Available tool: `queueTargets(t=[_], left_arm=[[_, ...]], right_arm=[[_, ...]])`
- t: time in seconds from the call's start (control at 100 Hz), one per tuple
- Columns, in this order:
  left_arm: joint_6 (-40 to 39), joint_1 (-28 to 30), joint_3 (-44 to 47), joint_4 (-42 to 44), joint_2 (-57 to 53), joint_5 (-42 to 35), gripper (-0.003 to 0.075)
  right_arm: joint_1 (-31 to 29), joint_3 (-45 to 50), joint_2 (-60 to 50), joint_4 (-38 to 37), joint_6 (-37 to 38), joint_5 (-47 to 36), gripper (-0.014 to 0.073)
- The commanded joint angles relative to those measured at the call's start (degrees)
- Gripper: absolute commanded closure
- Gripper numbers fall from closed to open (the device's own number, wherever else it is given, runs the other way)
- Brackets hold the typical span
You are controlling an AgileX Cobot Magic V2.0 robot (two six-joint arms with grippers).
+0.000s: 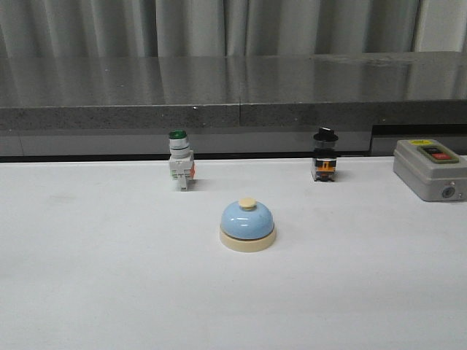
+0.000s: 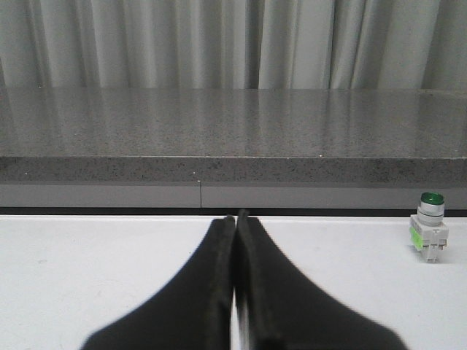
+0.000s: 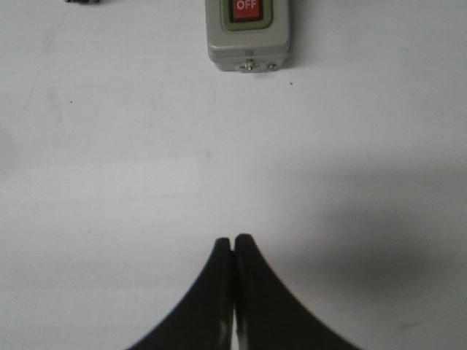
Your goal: Place and press bell with both arms
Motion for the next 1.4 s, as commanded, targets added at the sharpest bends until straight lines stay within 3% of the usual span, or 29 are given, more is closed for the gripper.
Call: queueTargets(t=[0.0, 0.65, 1.11, 1.26, 1.39], left_arm=[[-0.6, 0.0, 2.3, -0.5, -1.8, -4.9, 0.0741], [-0.6, 0.0, 2.3, -0.5, -1.8, -4.9, 0.0741], [-0.6, 0.0, 2.3, -0.5, -1.8, -4.9, 0.0741], [-0.6, 0.0, 2.3, -0.5, -1.8, -4.9, 0.0741], [-0.6, 0.0, 2.3, -0.5, -1.7, -4.9, 0.0741]], right_arm=[[-0.4, 2.0, -5.2, 0.5, 0.0, -3.9, 0.0654], [-0.4, 21.4, -41.9, 0.5, 0.1, -11.2, 0.0654], [-0.4, 36.0, -64.3, -3.4, 0.1, -29.3, 0.0654], [-0.4, 39.1, -72.5, -3.4, 0.1, -29.9, 0.0654], [-0.1, 41.3, -72.1, -4.3, 0.1, -32.6, 0.0654]])
